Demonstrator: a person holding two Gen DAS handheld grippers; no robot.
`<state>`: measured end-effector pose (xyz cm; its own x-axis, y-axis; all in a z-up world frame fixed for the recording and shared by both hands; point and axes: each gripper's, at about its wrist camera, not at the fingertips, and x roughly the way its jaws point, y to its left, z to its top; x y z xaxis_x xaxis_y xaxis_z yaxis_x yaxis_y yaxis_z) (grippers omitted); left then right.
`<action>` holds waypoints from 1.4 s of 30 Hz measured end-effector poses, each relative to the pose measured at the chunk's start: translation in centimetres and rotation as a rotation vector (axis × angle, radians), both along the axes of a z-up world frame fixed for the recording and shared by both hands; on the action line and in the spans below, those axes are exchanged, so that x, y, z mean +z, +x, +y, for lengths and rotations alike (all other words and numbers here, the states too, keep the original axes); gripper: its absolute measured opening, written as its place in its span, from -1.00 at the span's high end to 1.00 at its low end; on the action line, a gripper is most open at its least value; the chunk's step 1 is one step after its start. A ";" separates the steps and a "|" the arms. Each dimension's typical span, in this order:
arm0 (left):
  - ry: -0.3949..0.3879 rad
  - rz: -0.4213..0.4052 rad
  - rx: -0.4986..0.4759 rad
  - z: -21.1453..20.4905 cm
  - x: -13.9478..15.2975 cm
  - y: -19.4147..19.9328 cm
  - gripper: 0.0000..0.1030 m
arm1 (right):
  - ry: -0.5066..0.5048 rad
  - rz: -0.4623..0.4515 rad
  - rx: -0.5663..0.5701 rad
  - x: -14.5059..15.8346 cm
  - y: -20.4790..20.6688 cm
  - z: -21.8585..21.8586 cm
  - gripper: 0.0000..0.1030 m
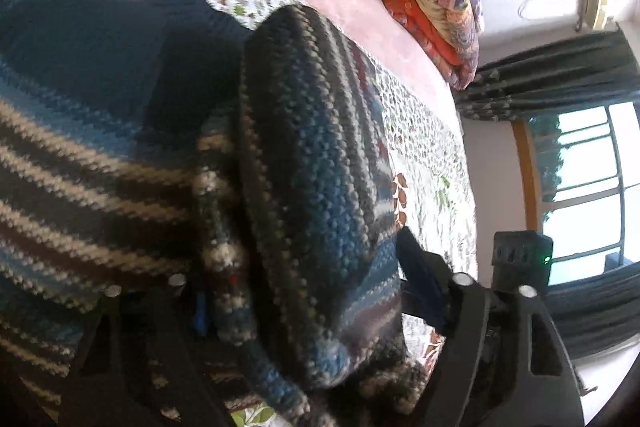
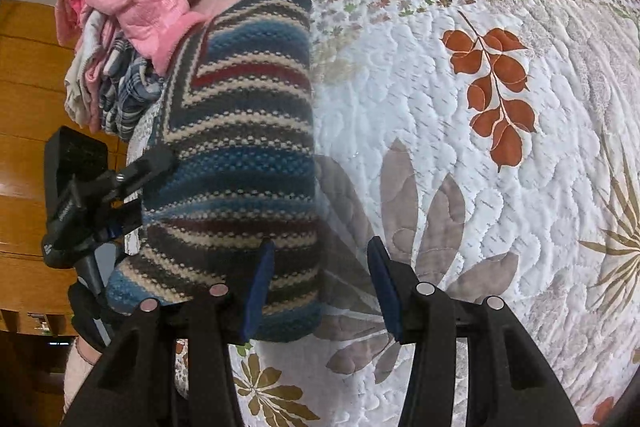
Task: Fold small clothes
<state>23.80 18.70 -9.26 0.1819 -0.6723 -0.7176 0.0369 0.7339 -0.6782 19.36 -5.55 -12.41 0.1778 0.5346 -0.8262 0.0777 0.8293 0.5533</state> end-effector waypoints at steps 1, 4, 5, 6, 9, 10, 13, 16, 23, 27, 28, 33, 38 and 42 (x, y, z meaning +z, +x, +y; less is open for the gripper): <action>0.014 -0.004 -0.006 -0.4 0.0 0.1 -0.04 | -0.001 -0.001 0.001 0.0 0.0 0.0 0.04; 0.044 -0.032 -0.014 -1.3 0.5 0.2 0.20 | -0.010 -0.005 0.001 0.2 0.0 -0.2 0.04; 0.058 -0.039 -0.014 -1.6 0.7 0.2 0.28 | -0.010 -0.005 -0.001 0.2 0.0 -0.3 0.04; 0.065 -0.049 -0.012 -1.8 0.9 0.1 0.33 | -0.009 -0.005 -0.004 0.3 0.1 -0.3 0.04; 0.085 -0.087 -0.008 -2.5 2.0 0.0 0.45 | -0.005 -0.003 -0.013 0.2 0.2 -0.5 0.04; 0.086 -0.093 -0.007 -2.5 2.2 0.0 0.48 | -0.004 -0.003 -0.015 0.2 0.2 -0.5 0.04; 0.082 -0.110 0.008 -1.7 3.4 -0.4 0.50 | 0.001 -0.012 -0.015 0.5 0.4 -0.7 0.04; 0.079 -0.134 0.006 -1.0 4.7 -0.5 0.51 | 0.012 -0.026 -0.016 0.8 0.5 -0.5 0.04; 0.127 -0.203 0.001 3.4 8.1 -1.5 0.52 | 0.044 -0.058 0.022 1.4 0.7 1.4 -0.01; 0.150 -0.211 0.037 7.9 8.8 -2.5 0.52 | 0.051 -0.067 0.055 1.6 0.9 2.9 -0.05; 0.151 -0.208 0.050 9.2 8.9 -2.6 0.52 | 0.054 -0.069 0.061 1.7 0.9 3.2 -0.05; 0.157 -0.208 0.100 13.6 8.8 -3.0 0.52 | 0.086 -0.091 0.108 2.2 0.9 6.2 -0.07; 0.136 -0.194 0.155 17.5 7.8 -3.3 0.52 | 0.106 -0.100 0.180 2.4 0.4 9.8 -0.18; 0.123 -0.188 0.164 19.8 7.0 -3.3 0.52 | 0.146 -0.097 0.218 2.3 0.6 12.3 -0.23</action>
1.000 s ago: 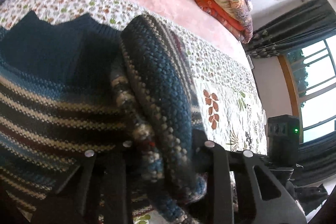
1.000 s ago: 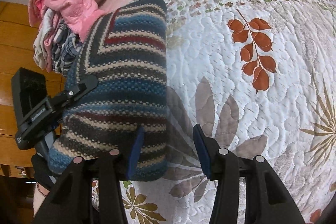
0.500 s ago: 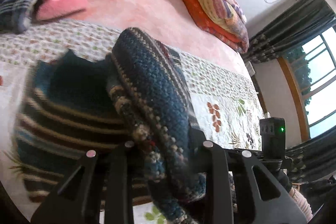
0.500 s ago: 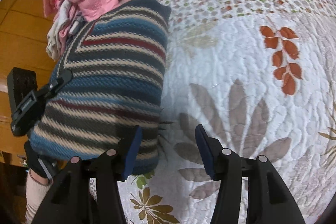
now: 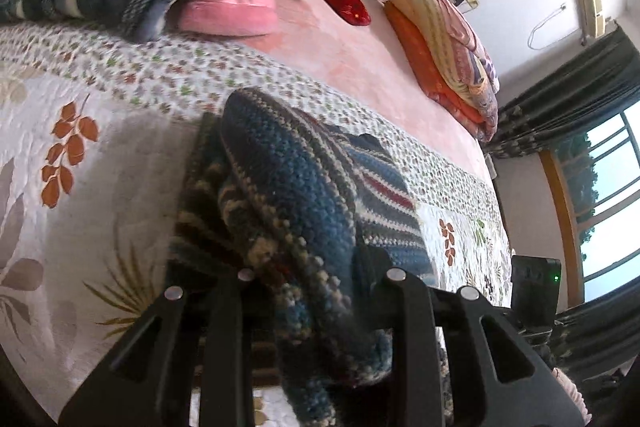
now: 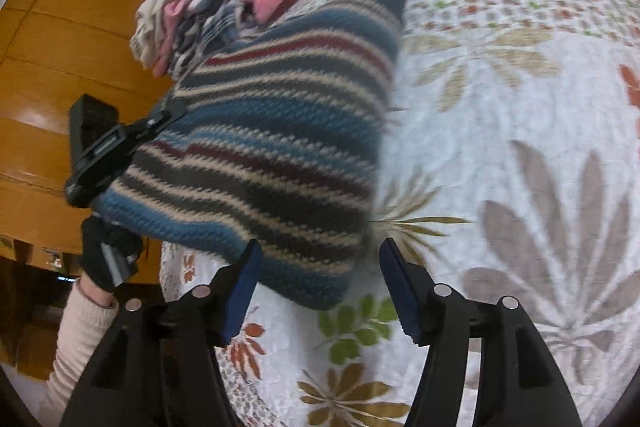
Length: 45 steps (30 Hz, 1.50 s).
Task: Fold small clothes
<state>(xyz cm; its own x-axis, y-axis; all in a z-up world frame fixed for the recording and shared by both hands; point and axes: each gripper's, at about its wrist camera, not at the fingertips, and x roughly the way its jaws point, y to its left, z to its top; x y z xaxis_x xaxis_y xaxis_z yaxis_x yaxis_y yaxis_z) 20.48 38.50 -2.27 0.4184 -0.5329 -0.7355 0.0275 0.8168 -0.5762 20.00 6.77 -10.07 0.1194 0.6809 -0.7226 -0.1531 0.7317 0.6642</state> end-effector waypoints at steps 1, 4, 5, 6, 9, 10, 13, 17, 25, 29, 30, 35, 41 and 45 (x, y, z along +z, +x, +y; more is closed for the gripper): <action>-0.001 -0.002 0.000 0.5 -0.2 0.0 0.52 | 0.011 0.005 0.004 -0.1 0.1 0.5 -0.23; -0.007 -0.005 -0.005 1.7 -0.9 0.1 0.51 | 0.031 0.026 0.008 -0.8 0.5 2.0 -0.23; -0.001 -0.004 -0.013 1.9 -1.3 0.1 0.51 | 0.032 0.035 0.013 -1.1 0.5 2.4 -0.23; 0.009 -0.002 -0.021 2.0 -1.7 0.1 0.51 | 0.028 0.042 0.017 -1.4 0.5 2.6 -0.23; 0.051 0.054 -0.027 2.4 -4.5 0.3 0.48 | 0.013 0.054 0.030 -2.5 0.5 3.4 -0.07; 0.067 0.074 -0.028 2.4 -5.2 0.4 0.45 | 0.011 0.054 0.033 -2.7 0.4 3.5 0.08; 0.104 0.111 -0.029 2.4 -6.8 0.3 0.35 | -0.016 0.050 0.045 -3.2 0.4 4.1 0.18; 0.104 0.138 -0.022 2.7 -5.6 0.1 0.10 | -0.061 0.039 0.057 -3.8 0.5 4.9 0.19; 0.176 0.145 0.033 3.5 -0.4 -5.5 -0.30 | -0.046 0.051 0.064 -3.8 0.8 4.7 0.13; 0.112 0.152 0.006 2.4 0.7 -7.9 -0.35 | -0.045 0.056 0.064 -3.9 0.8 4.5 0.11; 0.104 0.156 0.000 2.2 0.6 -8.0 -0.39 | -0.047 0.055 0.065 -3.9 0.8 4.5 0.11; 0.100 0.299 0.018 1.0 -2.9 -7.0 -0.44 | -0.055 0.046 0.068 -3.6 0.6 4.5 0.09; -0.017 0.299 0.040 1.4 -4.2 -6.3 0.76 | -0.054 0.046 0.070 -3.8 0.6 4.6 0.08; -0.029 0.220 0.042 3.1 -2.2 -6.9 0.77 | -0.054 0.036 0.080 -3.5 0.6 4.8 0.08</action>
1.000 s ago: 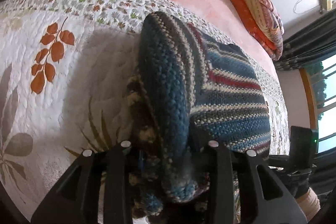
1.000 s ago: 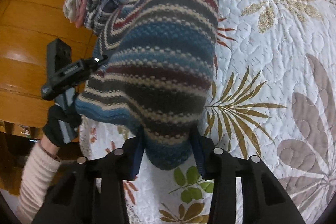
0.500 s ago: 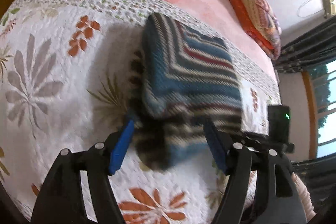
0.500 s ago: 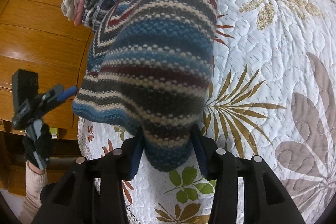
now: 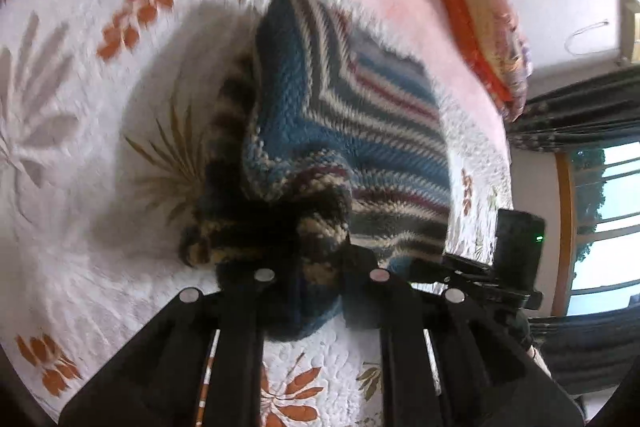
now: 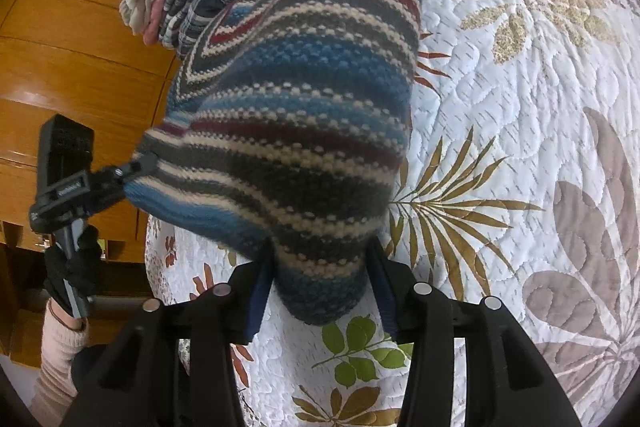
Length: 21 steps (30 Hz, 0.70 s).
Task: Fold small clothes
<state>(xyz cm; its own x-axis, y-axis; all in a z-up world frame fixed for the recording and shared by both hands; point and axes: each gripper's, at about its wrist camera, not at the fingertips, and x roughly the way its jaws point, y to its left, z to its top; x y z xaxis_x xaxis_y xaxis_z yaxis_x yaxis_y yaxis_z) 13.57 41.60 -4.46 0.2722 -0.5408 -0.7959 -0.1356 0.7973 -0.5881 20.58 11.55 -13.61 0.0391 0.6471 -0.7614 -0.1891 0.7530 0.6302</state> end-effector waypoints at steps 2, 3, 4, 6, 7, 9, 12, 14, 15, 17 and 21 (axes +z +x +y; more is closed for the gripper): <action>0.017 0.037 0.019 1.5 -1.4 -0.3 0.77 | 0.007 0.001 0.004 0.0 0.0 0.2 0.06; 0.021 0.058 0.022 1.7 -2.2 -0.4 0.77 | 0.007 0.000 0.006 0.0 -0.1 0.4 0.06; 0.032 0.093 0.018 1.8 -3.7 -0.4 0.77 | 0.002 0.000 0.011 -0.1 -0.2 0.6 0.05; 0.061 0.125 -0.006 1.4 -5.3 -0.3 0.76 | -0.015 -0.006 0.020 -0.3 -0.4 1.0 0.05; 0.077 0.129 -0.022 1.0 -5.8 -0.1 0.76 | -0.022 -0.007 0.023 -0.4 -0.5 1.2 0.05; 0.102 0.127 -0.039 0.4 -5.9 0.2 0.71 | -0.023 0.000 0.020 -0.8 -0.6 1.2 0.03; 0.091 0.118 -0.058 0.0 -5.4 0.3 0.59 | -0.010 0.020 0.008 -1.4 -0.6 1.0 0.02; 0.066 0.087 -0.060 0.3 -4.1 0.1 0.33 | -0.008 0.017 0.011 -1.3 -0.6 0.9 -0.01; 0.054 0.072 -0.053 0.6 -3.5 0.1 0.22 | -0.008 0.013 0.015 -1.1 -0.6 1.0 -0.02; 0.037 0.020 -0.016 1.6 -1.9 -0.1 -0.06 | -0.001 0.002 0.021 -0.6 -0.6 1.0 -0.02; -0.003 -0.020 0.071 3.2 -0.7 0.4 -0.16 | 0.027 -0.002 0.005 0.1 -0.2 0.9 -0.03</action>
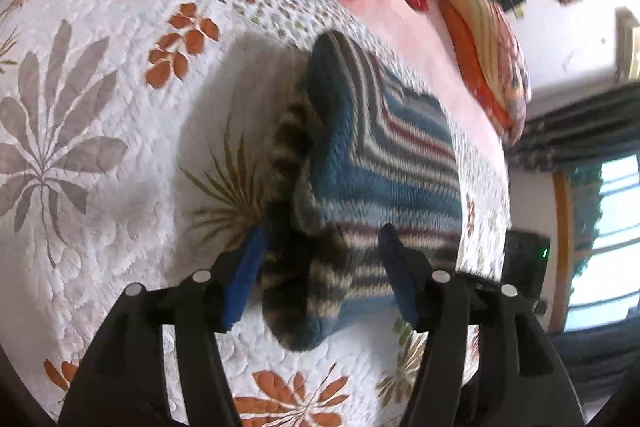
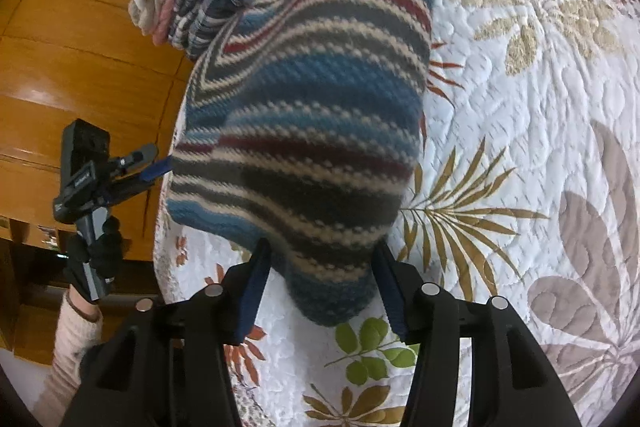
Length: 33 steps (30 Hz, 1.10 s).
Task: Fold small clothes
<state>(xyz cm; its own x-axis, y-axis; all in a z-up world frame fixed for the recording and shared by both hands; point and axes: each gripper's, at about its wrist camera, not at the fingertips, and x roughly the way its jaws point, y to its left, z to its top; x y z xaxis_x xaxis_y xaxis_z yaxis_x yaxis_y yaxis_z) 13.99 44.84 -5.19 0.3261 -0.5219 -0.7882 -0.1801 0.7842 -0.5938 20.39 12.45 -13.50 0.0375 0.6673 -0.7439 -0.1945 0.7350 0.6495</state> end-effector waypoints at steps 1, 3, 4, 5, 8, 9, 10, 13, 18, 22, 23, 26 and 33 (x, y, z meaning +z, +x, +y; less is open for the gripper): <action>-0.006 0.009 0.017 0.3 -0.4 0.2 -0.16 | -0.005 0.000 0.000 0.0 0.0 0.0 -0.03; 0.005 0.033 0.024 0.4 -1.0 0.7 -0.15 | -0.010 0.004 0.000 -0.3 -0.1 0.2 -0.03; 0.019 0.042 0.023 0.2 -1.4 1.1 -0.14 | -0.013 0.009 0.001 -0.5 -0.2 0.3 -0.03; 0.026 0.047 0.017 0.0 -1.8 1.6 -0.13 | -0.020 0.015 0.003 -0.7 -0.3 0.3 -0.03; 0.093 0.048 -0.030 -1.7 -2.2 2.9 -0.13 | -0.033 0.026 0.007 -1.5 -0.4 0.4 -0.03; 0.131 0.052 -0.045 -2.1 -2.2 3.4 -0.13 | -0.032 0.031 0.004 -1.8 -0.4 0.4 -0.03; 0.173 0.058 -0.069 -2.7 -2.6 3.8 -0.14 | -0.030 0.036 0.002 -1.9 -0.4 0.2 -0.03; 0.208 0.073 -0.097 -2.8 -4.0 4.3 -0.29 | -0.035 0.042 -0.004 -2.5 -0.6 -0.2 -0.07; 0.137 0.062 -0.058 -1.0 -3.8 4.0 -0.30 | -0.024 0.049 -0.005 -2.5 -0.6 -0.9 -0.11; 0.070 -0.010 -0.033 0.5 -1.8 4.2 -0.71 | 0.001 -0.025 -0.028 0.2 0.3 -1.3 -0.15; 0.048 -0.019 -0.021 0.8 -1.7 4.4 -0.75 | 0.027 -0.033 -0.052 1.1 0.9 -1.7 -0.22; 0.019 0.012 -0.020 0.9 -2.4 5.4 -0.75 | 0.081 -0.035 -0.112 2.3 2.7 -2.8 -0.49; 0.033 0.012 -0.166 -1.7 -4.4 7.8 -0.75 | 0.099 0.035 -0.137 0.2 6.8 -3.0 -0.53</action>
